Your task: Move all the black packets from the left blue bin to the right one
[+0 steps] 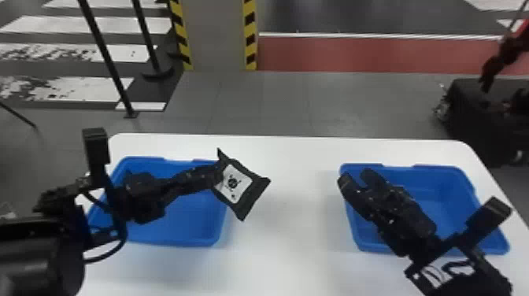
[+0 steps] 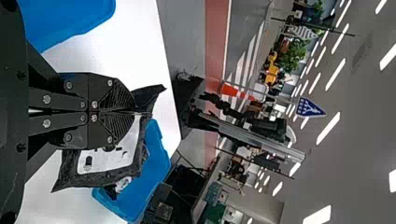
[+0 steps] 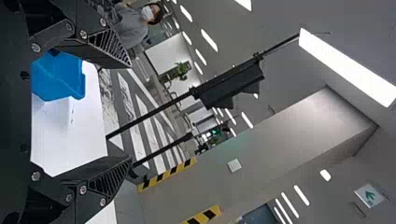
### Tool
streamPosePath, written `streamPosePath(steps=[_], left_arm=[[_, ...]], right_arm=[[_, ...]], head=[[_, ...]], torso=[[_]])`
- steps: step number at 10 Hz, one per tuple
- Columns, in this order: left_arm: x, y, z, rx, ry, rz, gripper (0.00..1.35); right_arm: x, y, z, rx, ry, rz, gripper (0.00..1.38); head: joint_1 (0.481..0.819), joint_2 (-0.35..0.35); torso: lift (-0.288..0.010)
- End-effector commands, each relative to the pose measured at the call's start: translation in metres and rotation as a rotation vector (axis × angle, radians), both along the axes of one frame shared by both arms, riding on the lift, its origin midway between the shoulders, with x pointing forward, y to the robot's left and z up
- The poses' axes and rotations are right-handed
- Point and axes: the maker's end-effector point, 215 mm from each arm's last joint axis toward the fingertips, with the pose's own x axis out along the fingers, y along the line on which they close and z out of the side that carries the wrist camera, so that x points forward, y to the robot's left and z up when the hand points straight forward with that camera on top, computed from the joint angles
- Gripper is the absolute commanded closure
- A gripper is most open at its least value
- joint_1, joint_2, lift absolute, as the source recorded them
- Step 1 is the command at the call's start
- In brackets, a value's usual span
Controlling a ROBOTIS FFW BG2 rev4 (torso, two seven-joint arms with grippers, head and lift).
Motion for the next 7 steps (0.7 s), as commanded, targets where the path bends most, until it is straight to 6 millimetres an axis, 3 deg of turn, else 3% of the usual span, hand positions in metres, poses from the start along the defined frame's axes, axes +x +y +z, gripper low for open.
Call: streamPosePath(steps=[1,4,7], left_arm=[[0.012,-0.026,0.000,-0.037,-0.003,-0.048,1.22],[0.033,-0.062,-0.001,-0.077,0.001,-0.113,1.22],[0.038,-0.087,-0.001,-0.099,0.017,-0.153,1.22]], right_arm=[[0.001,0.017,0.002,0.016,0.011,0.054,0.35],[-0.006,0.061,0.008,0.042,0.041,0.208,0.35],[-0.011,0.082,0.008,0.054,0.065,0.275,0.35]], head=[[0.695,0.036],[0.695,0.030],[0.695,0.029]], torso=[[-0.110],[-0.110],[-0.110]])
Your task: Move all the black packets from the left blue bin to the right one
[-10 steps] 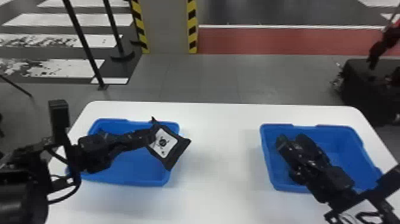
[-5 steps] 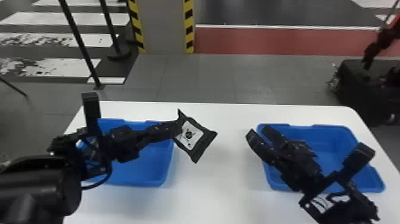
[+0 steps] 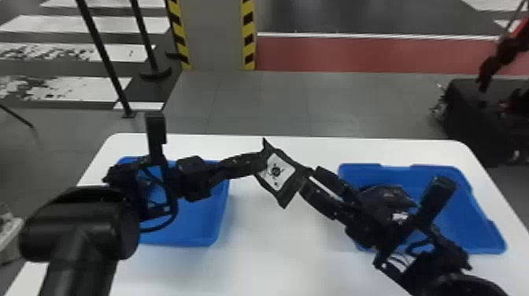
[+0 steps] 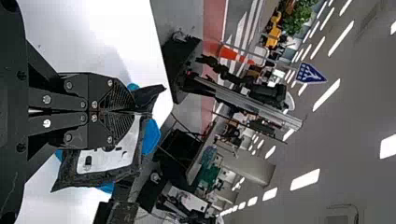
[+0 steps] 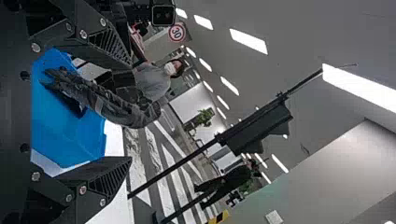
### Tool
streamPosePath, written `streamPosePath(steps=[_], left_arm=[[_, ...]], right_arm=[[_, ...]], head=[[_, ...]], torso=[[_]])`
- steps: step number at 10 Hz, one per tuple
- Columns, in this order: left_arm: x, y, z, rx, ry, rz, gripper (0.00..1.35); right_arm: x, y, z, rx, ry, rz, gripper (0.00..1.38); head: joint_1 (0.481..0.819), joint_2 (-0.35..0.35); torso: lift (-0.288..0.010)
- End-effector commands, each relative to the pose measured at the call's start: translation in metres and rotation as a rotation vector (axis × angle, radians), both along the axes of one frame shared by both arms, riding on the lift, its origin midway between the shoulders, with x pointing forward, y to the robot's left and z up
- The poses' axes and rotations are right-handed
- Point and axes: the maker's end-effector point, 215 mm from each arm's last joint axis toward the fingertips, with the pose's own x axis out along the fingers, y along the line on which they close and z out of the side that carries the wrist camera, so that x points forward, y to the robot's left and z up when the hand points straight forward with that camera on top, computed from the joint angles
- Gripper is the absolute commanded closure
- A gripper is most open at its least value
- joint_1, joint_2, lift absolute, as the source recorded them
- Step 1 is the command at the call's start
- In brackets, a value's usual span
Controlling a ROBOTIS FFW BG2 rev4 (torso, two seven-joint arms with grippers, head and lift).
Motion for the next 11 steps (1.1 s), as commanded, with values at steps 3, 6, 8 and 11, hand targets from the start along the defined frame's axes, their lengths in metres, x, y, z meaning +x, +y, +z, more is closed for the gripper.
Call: streamPosePath(steps=[3,6,8,11], left_arm=[[0.000,-0.014,-0.003,-0.016,0.017,-0.025,1.22],[0.002,-0.020,0.004,-0.036,-0.002,-0.027,1.22],[0.002,-0.016,0.002,-0.064,-0.028,0.019,0.82],[-0.001,0.025,0.004,-0.080,-0.117,0.123,0.13]], right_arm=[[-0.003,0.023,-0.006,-0.012,0.029,0.087,0.72],[0.006,0.018,-0.001,-0.045,-0.022,0.064,1.29],[0.007,0.016,-0.005,-0.026,-0.022,0.051,1.29],[0.019,-0.036,-0.018,-0.056,-0.019,-0.056,1.29]], head=[[0.695,0.037],[0.695,0.034],[0.695,0.028],[0.695,0.029]], torso=[[-0.110],[-0.110],[-0.110],[-0.110]])
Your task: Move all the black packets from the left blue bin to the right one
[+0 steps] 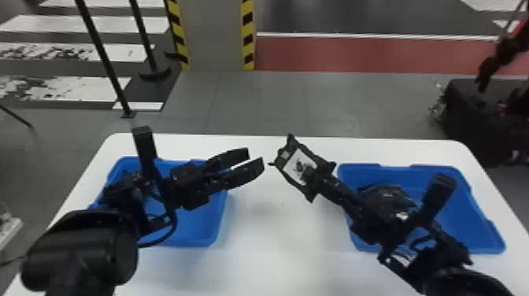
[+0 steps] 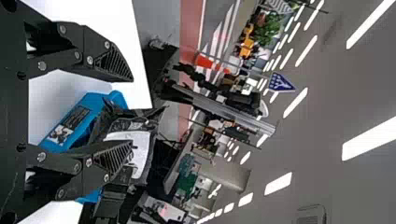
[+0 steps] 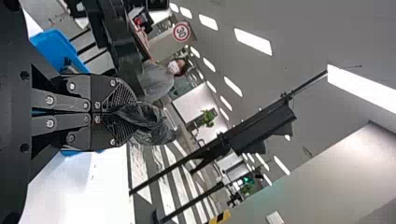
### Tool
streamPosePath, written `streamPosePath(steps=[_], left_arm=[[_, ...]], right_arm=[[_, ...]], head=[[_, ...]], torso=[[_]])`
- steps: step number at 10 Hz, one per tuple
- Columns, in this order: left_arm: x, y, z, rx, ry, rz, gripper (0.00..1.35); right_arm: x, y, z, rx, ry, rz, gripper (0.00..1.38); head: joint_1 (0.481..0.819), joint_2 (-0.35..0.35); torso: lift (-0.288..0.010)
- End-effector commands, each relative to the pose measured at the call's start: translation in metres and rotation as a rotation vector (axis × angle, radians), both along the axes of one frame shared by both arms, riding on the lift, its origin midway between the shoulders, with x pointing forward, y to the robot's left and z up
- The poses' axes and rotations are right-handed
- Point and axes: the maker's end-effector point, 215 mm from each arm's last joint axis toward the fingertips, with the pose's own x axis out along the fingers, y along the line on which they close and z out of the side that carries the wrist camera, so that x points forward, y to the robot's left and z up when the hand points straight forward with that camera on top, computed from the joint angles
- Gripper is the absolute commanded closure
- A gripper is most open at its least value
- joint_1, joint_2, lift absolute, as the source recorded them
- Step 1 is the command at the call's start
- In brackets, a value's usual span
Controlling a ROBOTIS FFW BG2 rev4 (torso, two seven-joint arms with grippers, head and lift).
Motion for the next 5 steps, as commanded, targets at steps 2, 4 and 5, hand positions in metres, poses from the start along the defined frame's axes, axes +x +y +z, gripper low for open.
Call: streamPosePath(steps=[2,4,5], left_arm=[[-0.020,0.045,0.011,-0.009,-0.066,0.091,0.13],[-0.035,0.077,0.015,0.009,-0.112,0.154,0.13],[-0.042,0.093,0.013,0.006,-0.123,0.188,0.13]], right_arm=[[0.020,-0.098,-0.023,-0.132,0.012,-0.205,1.29],[0.029,-0.175,-0.063,-0.271,0.082,-0.364,1.29],[0.032,-0.198,-0.077,-0.278,0.106,-0.422,1.29]], head=[[0.695,0.012],[0.695,-0.052],[0.695,-0.070]], torso=[[-0.110],[-0.110],[-0.110]])
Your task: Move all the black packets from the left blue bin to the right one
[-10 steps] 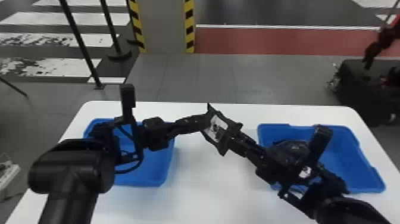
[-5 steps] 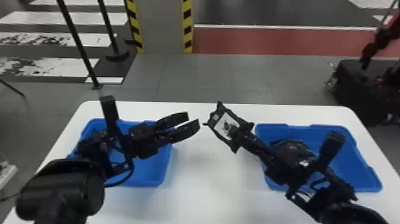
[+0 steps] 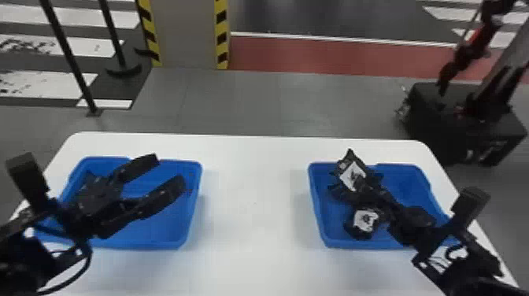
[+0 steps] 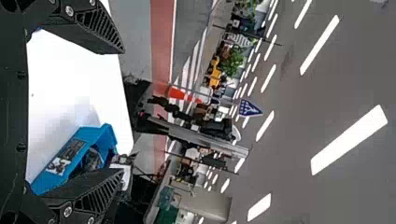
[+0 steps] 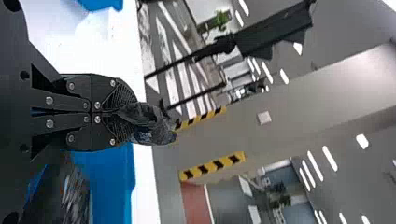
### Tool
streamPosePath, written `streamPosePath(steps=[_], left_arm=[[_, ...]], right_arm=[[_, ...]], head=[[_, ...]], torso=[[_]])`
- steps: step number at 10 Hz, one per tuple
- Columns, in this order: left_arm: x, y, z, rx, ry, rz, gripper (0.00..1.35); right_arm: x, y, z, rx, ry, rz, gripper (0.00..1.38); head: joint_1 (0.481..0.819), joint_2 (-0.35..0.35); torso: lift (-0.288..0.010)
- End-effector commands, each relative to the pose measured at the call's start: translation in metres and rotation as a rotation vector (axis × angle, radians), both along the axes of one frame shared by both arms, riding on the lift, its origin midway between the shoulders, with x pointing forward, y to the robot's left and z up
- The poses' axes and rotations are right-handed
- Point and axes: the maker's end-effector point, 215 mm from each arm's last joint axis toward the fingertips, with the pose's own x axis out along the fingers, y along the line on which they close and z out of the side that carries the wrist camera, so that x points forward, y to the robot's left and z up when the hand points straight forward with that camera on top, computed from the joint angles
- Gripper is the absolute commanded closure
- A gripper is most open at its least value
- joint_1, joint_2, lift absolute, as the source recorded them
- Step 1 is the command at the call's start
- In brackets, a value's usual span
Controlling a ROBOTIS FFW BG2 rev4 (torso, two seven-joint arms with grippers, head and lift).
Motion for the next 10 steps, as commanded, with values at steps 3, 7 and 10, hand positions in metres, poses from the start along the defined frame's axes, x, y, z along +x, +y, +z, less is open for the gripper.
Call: streamPosePath(steps=[3,7,10], left_arm=[[-0.023,0.039,-0.002,0.037,-0.027,0.085,0.13],[-0.037,0.095,0.003,0.183,-0.060,0.233,0.14],[-0.043,0.168,-0.019,0.329,0.024,0.426,0.13]], right_arm=[[0.001,-0.067,-0.031,-0.040,0.055,-0.166,1.19],[-0.036,-0.046,0.052,-0.115,-0.128,-0.211,0.15],[-0.060,0.011,0.120,-0.078,-0.248,-0.120,0.25]], head=[[0.695,-0.113],[0.695,-0.112],[0.695,0.003]], torso=[[-0.110],[-0.110],[-0.110]])
